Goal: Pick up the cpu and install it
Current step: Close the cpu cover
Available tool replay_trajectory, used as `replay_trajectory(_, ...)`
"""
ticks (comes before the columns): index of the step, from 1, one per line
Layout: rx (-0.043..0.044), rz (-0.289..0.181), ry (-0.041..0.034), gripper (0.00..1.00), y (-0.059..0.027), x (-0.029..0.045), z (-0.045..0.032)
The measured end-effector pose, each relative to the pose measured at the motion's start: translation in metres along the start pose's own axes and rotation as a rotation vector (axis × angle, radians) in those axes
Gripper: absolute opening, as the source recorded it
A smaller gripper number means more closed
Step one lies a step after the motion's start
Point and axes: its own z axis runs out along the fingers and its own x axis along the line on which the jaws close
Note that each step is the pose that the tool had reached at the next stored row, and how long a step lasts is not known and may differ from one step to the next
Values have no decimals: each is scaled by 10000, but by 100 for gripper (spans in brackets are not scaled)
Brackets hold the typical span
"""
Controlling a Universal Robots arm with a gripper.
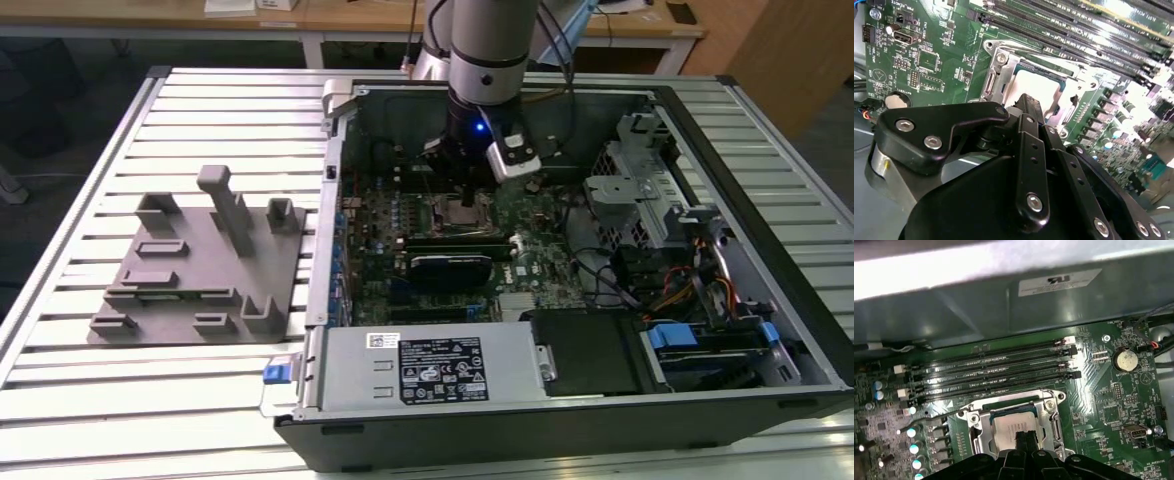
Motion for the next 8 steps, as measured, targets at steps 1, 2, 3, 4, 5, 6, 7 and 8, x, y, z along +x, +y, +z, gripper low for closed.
replay_trajectory(1,-2,-71,1,11,-6,-1,2)
replay_trajectory(2,-3,-148,3,11,-10,0,4)
replay_trajectory(3,-6,-238,5,11,-14,1,5)
replay_trajectory(4,-8,-332,8,11,-18,2,6)
replay_trajectory(5,-10,-428,10,11,-22,3,8)
replay_trajectory(6,-13,-541,12,11,-24,3,10)
replay_trajectory(7,-16,-659,15,11,-26,4,11)
replay_trajectory(8,-18,-775,18,11,-28,5,12)
